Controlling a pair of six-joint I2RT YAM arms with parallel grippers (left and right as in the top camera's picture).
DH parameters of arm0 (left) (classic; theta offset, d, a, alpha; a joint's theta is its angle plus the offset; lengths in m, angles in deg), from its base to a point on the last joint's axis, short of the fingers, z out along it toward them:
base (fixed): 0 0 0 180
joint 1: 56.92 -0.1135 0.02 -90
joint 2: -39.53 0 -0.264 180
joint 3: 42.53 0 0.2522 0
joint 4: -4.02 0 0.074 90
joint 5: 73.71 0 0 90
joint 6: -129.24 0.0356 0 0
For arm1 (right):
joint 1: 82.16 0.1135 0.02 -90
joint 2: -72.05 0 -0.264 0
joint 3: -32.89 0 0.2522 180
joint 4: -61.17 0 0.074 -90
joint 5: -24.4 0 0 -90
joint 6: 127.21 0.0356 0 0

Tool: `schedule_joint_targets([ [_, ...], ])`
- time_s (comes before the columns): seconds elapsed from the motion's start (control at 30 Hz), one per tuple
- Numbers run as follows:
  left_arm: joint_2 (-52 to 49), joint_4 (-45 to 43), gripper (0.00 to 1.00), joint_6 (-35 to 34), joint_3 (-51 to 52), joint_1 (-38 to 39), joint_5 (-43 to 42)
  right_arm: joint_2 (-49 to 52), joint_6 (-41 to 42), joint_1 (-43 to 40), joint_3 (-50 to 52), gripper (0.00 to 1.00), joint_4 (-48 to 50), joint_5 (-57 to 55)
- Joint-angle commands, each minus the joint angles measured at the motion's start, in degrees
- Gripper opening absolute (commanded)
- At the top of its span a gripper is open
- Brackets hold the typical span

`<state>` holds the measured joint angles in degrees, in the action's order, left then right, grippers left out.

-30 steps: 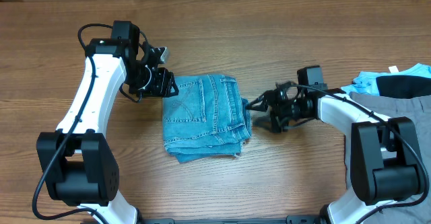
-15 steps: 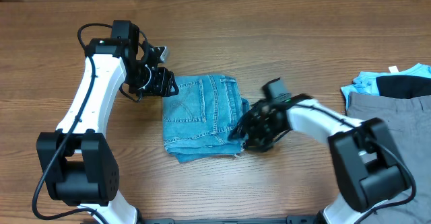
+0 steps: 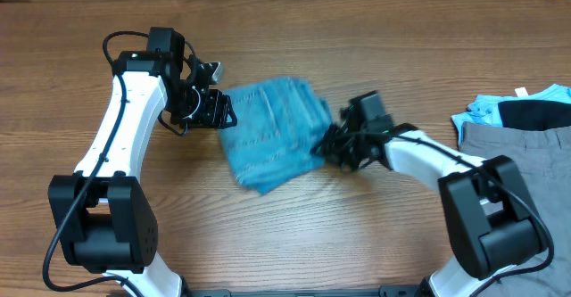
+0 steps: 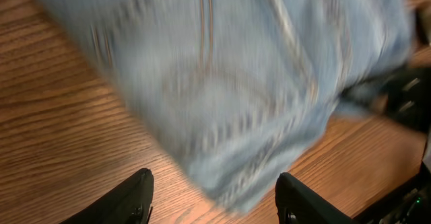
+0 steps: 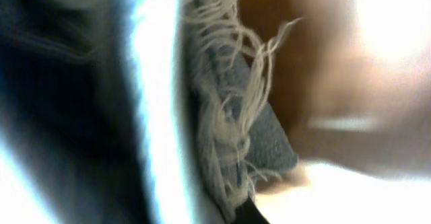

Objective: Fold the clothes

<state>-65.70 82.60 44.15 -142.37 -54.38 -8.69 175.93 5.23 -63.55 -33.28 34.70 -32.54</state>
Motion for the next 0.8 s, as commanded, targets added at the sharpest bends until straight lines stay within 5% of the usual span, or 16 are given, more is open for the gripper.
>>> schedule_joint_targets([
  [0.0,0.5,0.17,0.62,1.33,-1.07,0.26,0.02,-1.14,-11.06,-3.91,-3.45,0.62,2.03,2.05],
  [0.17,0.5,0.66,0.61,1.62,-1.07,0.28,0.07,-2.97,-11.89,-8.52,-9.66,0.63,-5.6,5.46],
  [0.23,0.5,0.15,0.55,2.1,-1.07,0.28,0.09,-4.31,-11.87,-8.94,-11.52,0.56,-7.48,8.24],
  [0.33,0.5,-1.44,0.29,2.4,-1.07,0.26,0.07,-5.95,-11.8,-8.09,-12.94,0.42,-6.91,14.86],
  [0.43,0.5,-3.76,0.04,2.43,-0.87,0.28,0.07,-5.97,-10.71,-4.87,-12.96,0.38,-5.92,17.57],
  [0.57,0.44,-6.36,0.04,2.86,0.44,0.26,0.07,-5.2,-7.43,1.81,-12.35,0.18,-7.5,11.17],
  [0.77,0.33,-10.38,0.04,2.82,4.76,0.26,-0.22,-2.08,-2.73,10.93,-11.76,0.15,-5.11,1.49],
])
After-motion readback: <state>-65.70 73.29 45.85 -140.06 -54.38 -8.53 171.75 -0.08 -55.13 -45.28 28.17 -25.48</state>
